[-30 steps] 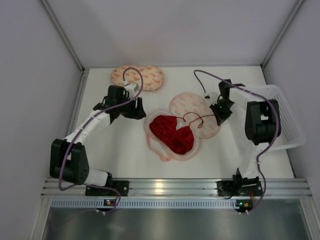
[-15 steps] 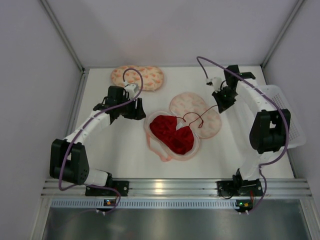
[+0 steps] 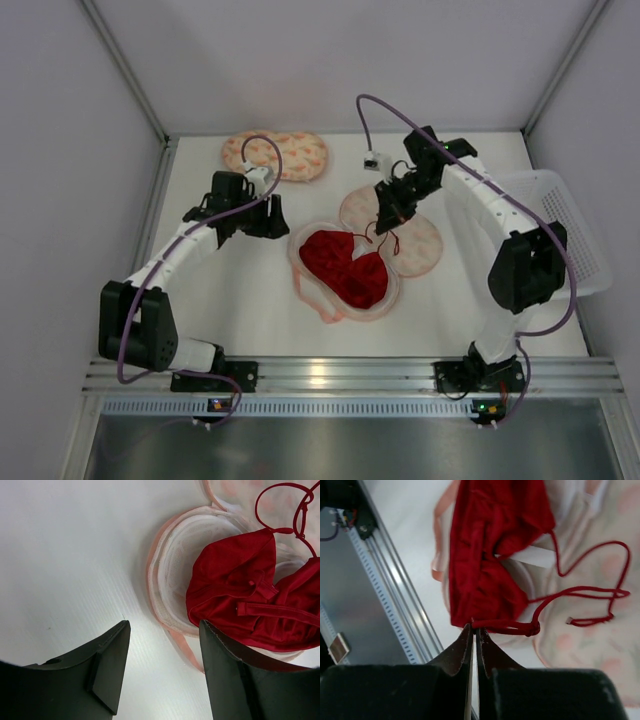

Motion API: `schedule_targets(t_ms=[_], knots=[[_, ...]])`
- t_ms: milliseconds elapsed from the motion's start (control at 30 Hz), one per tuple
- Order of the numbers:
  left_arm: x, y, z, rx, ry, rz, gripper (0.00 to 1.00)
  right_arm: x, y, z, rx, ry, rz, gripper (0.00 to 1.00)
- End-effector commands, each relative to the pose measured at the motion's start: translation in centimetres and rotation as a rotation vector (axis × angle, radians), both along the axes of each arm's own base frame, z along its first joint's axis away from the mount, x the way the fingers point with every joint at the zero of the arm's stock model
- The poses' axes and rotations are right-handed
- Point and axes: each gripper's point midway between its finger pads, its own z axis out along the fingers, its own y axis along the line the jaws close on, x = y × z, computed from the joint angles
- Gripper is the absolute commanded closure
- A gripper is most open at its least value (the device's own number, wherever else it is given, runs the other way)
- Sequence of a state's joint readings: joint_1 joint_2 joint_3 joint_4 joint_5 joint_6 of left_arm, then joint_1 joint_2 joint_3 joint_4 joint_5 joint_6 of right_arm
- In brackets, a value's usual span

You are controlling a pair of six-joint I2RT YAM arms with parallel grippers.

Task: Place the bra in the laundry bag and zip it closed
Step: Adjust the bra in the laundry bag.

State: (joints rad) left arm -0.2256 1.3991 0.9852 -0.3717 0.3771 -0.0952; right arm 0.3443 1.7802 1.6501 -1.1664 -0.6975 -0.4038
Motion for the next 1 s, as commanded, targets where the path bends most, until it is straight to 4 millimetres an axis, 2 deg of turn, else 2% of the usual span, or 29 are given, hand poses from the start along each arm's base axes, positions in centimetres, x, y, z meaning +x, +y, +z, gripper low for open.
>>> schedule_targets(t_ms=[0, 100, 167, 267, 467, 500, 567, 600, 667, 800, 933, 967], knots=[[-0.1, 0.1, 1.6, -0.018, -0.04, -0.004, 0.37, -2.6, 4.9, 2.3, 0.156, 0.049, 0.091, 1.0], [-0.2, 0.3, 1.9, -0.012, -0.044, -0.006, 0.37, -3.8, 7.3, -0.2, 0.146, 0.112, 0.15, 1.0], [-0.4, 0.4, 1.8, -0.005, -0.041, -0.009, 0.37, -4.6, 8.9, -1.2, 0.157, 0.133, 0.183, 1.0], [-0.4, 0.7, 1.8, 0.003, -0.04, -0.005, 0.37, -5.5, 10.2, -3.0, 0.144, 0.175, 0.198, 1.0], [-0.4, 0.8, 1.6, 0.006, -0.033, -0.006, 0.37, -6.2, 9.6, -6.8, 0.08, 0.227, 0.167, 1.0], [-0.4, 0.8, 1.6, 0.005, -0.029, -0.004, 0.37, -6.1, 9.2, -7.6, 0.055, 0.225, 0.153, 0.99], [-0.4, 0.7, 1.5, 0.001, -0.026, -0.004, 0.37, -6.1, 8.9, -8.0, 0.033, 0.227, 0.14, 0.9], [-0.4, 0.7, 1.5, 0.0, -0.024, -0.006, 0.37, -6.0, 8.7, -8.1, 0.015, 0.216, 0.134, 0.8], [-0.4, 0.7, 1.7, 0.0, -0.029, -0.004, 0.37, -5.8, 8.5, -7.7, 0.006, 0.2, 0.134, 0.74], [-0.9, 0.9, 1.5, 0.007, -0.028, -0.008, 0.37, -4.6, 8.1, -5.0, 0.013, 0.122, 0.136, 0.65], [-2.0, 1.3, 0.6, 0.029, -0.008, -0.021, 0.37, -2.2, 7.1, -1.5, 0.05, 0.036, 0.102, 0.55], [-2.4, 1.5, 0.2, 0.035, 0.005, -0.026, 0.37, -1.1, 6.1, -1.1, 0.056, 0.028, 0.062, 0.5]])
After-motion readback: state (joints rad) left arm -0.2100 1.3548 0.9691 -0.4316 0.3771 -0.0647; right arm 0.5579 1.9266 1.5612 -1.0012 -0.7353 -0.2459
